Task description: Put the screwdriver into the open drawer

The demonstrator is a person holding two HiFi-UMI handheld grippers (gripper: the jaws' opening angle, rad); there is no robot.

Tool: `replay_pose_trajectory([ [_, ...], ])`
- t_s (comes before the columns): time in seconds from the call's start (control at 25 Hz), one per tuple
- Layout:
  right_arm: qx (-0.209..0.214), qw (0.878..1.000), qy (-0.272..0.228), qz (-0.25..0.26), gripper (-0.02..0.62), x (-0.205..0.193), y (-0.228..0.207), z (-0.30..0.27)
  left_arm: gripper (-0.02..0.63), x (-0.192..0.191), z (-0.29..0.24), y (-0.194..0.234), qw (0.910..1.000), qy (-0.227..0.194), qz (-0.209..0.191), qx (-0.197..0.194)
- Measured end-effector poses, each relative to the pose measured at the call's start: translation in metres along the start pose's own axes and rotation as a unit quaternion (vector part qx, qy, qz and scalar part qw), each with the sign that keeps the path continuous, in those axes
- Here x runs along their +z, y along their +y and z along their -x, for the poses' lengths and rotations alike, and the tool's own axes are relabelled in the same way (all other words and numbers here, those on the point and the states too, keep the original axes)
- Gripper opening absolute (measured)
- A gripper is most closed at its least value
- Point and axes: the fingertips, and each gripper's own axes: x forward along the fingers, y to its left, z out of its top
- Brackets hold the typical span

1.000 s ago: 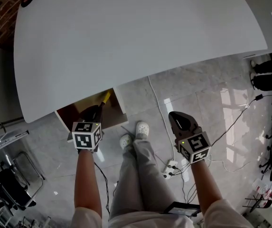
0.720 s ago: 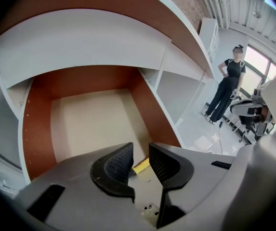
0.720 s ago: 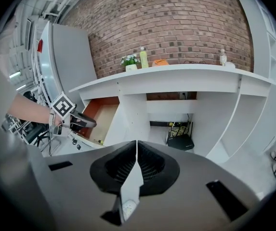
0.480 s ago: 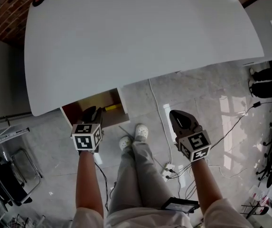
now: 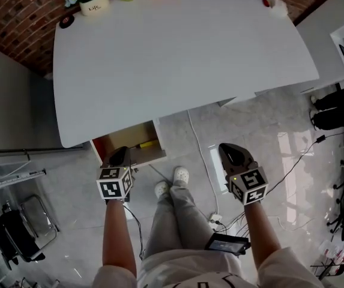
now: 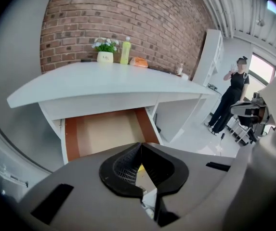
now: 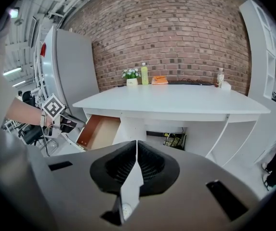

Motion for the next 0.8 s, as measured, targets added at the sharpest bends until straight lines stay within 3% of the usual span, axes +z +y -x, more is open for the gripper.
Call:
replay_pose_trajectory([
  [0.4,-0.017,1.0,-0.009,0.006,0.021,0.04,-0.008,0.043,0.012,0.055,0.066,-0.018,0.9963,-0.082,-0.026,0.003],
  [0.8,-0.018,0.997,-0.068,0.032,0.021,0.102,-0.006,0.071,0.012,0.121,0.121,-0.034,0.9852,-0.161,-0.058,0.014],
])
